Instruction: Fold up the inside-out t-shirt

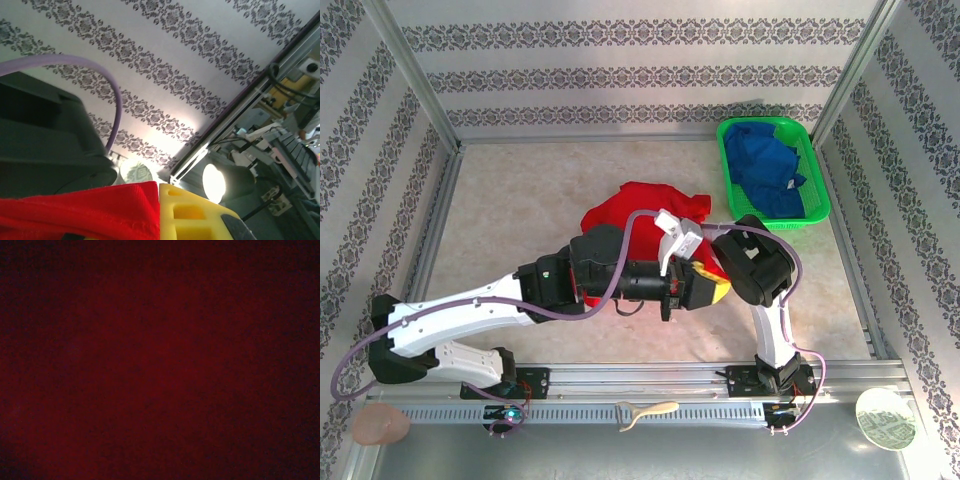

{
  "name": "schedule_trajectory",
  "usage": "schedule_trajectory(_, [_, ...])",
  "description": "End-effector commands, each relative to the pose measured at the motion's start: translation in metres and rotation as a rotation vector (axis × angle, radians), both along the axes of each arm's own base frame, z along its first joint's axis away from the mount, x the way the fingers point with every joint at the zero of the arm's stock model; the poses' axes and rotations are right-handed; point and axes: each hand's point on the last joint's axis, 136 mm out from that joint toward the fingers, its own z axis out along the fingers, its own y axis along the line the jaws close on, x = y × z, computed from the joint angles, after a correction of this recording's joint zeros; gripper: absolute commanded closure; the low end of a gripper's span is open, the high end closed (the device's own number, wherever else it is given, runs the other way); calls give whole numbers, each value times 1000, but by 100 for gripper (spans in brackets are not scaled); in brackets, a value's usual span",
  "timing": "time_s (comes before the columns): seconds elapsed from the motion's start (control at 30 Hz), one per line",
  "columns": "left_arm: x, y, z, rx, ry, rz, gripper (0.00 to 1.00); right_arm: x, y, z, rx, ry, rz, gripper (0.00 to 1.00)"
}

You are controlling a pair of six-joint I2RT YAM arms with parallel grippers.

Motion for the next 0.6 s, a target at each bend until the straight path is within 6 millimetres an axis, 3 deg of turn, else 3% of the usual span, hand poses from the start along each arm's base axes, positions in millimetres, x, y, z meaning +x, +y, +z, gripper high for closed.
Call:
schedule_trajectory(0.0, [-57,15,89,-280,-51,-223,100,5,-10,-13,-18,53,-33,15])
schedule_trajectory(0.07, [-59,18,91,-275,-67,-222,100,5,-14,-11,-45,60,-48,15])
schedule_trajectory(0.2, [-34,18,67,-185,-126,-83,100,3,-32,-9,-131,104,-129,13])
schedule_trajectory(0.43, [-58,2,91,-259,-56,-228,100,5,-53,4,-300,184,-240,10])
schedule_trajectory(0.57, [-51,8,89,-242,-92,-168,100,4,-60,-2,-359,260,-254,10])
